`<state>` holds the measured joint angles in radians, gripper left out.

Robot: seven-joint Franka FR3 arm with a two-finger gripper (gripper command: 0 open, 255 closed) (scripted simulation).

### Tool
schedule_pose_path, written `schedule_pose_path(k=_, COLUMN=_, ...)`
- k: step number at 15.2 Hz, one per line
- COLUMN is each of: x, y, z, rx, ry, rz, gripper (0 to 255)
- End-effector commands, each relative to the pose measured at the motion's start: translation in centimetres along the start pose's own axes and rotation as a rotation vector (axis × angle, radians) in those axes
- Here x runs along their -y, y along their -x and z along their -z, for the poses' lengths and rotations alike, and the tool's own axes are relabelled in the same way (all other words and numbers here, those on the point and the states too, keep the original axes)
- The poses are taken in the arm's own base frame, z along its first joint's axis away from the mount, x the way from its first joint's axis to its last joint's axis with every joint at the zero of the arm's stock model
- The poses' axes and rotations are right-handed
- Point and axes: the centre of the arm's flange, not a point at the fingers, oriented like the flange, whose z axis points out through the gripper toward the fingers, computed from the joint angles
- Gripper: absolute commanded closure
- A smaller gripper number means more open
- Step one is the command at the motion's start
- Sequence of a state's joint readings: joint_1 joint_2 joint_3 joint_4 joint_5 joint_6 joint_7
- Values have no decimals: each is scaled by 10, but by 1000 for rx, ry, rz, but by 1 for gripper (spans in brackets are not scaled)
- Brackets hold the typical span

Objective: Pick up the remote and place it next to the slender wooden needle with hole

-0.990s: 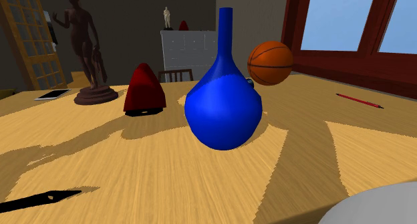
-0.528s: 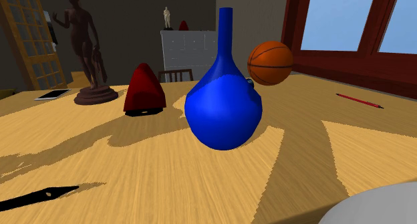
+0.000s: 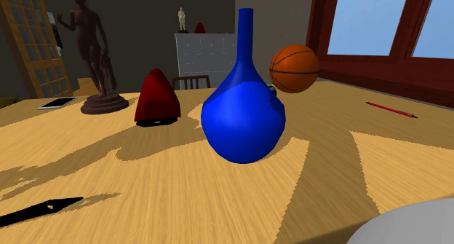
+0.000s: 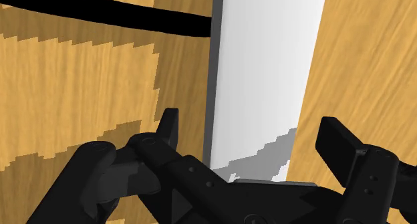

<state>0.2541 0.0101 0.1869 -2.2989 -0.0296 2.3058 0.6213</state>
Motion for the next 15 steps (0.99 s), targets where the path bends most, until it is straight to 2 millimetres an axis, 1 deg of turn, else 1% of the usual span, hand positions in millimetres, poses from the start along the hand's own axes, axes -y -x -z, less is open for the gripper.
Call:
schedule_pose_path(k=1, x=0, y=0, z=0, rx=0, ry=0, rz=0, gripper=0)
schedule_pose_path(k=3, x=0, y=0, z=0, rx=0, ry=0, rz=0, gripper=0)
schedule_pose_path(k=6, x=0, y=0, z=40, rx=0, ry=0, rz=0, gripper=0)
schedule_pose_path(k=7, x=0, y=0, z=50, rx=0, ry=0, rz=0, gripper=0)
schedule_pose_path(k=15, x=0, y=0, z=50, rx=0, ry=0, rz=0, gripper=0)
